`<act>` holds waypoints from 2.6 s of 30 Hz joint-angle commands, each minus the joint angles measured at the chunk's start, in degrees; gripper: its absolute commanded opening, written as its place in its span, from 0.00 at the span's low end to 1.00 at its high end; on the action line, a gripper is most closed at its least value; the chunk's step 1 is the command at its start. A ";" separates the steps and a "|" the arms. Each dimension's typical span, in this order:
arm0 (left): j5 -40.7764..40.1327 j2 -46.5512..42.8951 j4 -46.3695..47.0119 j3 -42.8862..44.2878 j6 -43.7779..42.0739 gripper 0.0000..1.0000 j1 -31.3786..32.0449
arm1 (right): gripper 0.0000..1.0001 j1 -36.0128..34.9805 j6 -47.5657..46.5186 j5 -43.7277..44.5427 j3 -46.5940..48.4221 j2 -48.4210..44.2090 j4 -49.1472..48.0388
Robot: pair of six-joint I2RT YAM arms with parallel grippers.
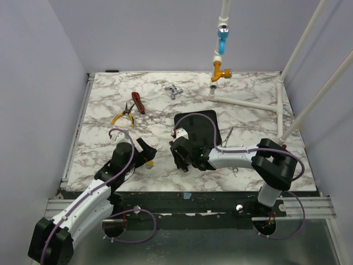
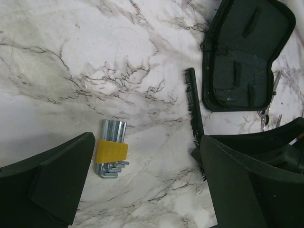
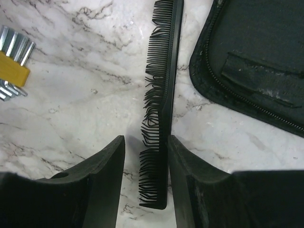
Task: Sort the hair-cutting tools
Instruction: Adjust the hairdressing tool bag at the center of the board, then adjust the comb at the center of the board.
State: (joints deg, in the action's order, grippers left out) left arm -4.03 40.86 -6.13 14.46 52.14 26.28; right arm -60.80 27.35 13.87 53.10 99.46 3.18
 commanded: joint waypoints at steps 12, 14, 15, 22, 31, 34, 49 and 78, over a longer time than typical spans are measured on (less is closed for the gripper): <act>0.21 -7.62 -2.39 -2.29 0.79 0.95 0.08 | 0.40 -12.46 9.04 10.02 -2.92 -0.68 14.74; 0.25 -8.99 -2.85 -3.21 1.10 0.95 0.08 | 0.40 -13.95 10.95 10.04 -3.73 -1.42 15.89; 0.25 -9.48 -3.20 -3.52 1.20 0.95 0.07 | 0.40 -14.82 11.70 10.04 -4.07 -1.98 16.31; 0.17 -13.15 -6.04 -4.87 1.56 0.95 0.09 | 0.40 -19.79 17.63 12.23 -4.27 -3.36 20.05; -0.13 -18.96 -9.48 -5.19 1.73 0.95 0.08 | 0.57 -9.83 15.06 14.41 -1.31 -6.16 12.25; 0.77 -18.09 -9.18 -5.23 1.91 0.95 0.09 | 0.51 -6.82 10.75 12.15 0.67 -4.16 8.57; 3.22 -12.44 -4.64 -5.50 1.57 0.95 0.12 | 0.39 -6.44 6.84 9.63 2.73 3.44 8.51; 11.12 15.39 10.88 6.84 -1.02 0.79 0.08 | 0.01 -6.38 13.90 -2.17 -19.09 -21.32 1.53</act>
State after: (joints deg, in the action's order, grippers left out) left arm 4.16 51.03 -0.64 17.63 51.88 26.28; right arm -66.81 39.90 16.84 35.83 78.43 9.43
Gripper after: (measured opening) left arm 0.824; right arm 0.012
